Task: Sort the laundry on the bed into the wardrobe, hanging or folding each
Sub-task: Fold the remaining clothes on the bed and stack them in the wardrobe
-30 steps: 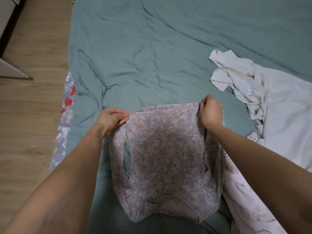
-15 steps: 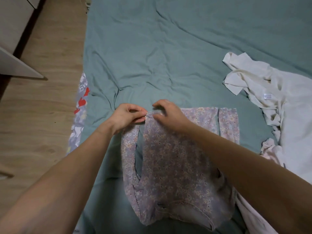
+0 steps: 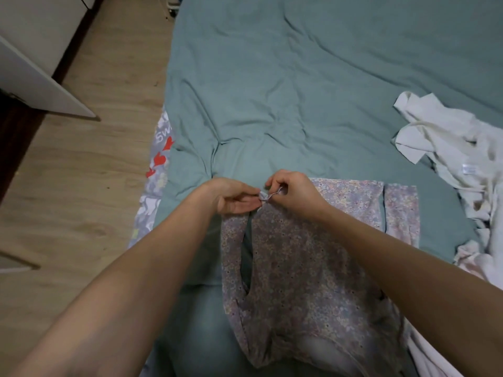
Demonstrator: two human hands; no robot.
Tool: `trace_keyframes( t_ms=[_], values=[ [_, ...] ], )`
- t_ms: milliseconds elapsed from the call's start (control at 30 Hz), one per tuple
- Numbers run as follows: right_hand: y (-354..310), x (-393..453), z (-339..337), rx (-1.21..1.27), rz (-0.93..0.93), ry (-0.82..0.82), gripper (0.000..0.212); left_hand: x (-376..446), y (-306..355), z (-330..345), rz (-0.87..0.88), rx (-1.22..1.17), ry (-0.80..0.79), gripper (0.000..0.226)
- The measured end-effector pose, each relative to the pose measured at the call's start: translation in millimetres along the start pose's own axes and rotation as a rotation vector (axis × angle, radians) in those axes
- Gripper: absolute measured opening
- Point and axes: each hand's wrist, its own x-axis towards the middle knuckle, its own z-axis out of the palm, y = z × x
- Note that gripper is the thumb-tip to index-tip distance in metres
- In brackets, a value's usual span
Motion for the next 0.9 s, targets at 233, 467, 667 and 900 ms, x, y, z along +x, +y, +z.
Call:
trace_keyframes(
  t_ms=[233,467,667,900],
  values=[
    [1,-3,3,-0.088,-0.077,-0.008,0.011,-1,10,1,-0.081,0.084,-0.020,0.006],
    [3,-2,0,-0.149,0.064,-0.028,0.022,14,19,1,0.440,0.965,0.424,0.011],
    [7,5,-5,-0.036,0.201,0.050,0.022,23,12,3,0.559,0.750,0.549,0.009],
    [7,13,-5,0.023,0.222,0.126,0.013,20,-11,1,0.317,0.045,0.182,0.014]
  ],
)
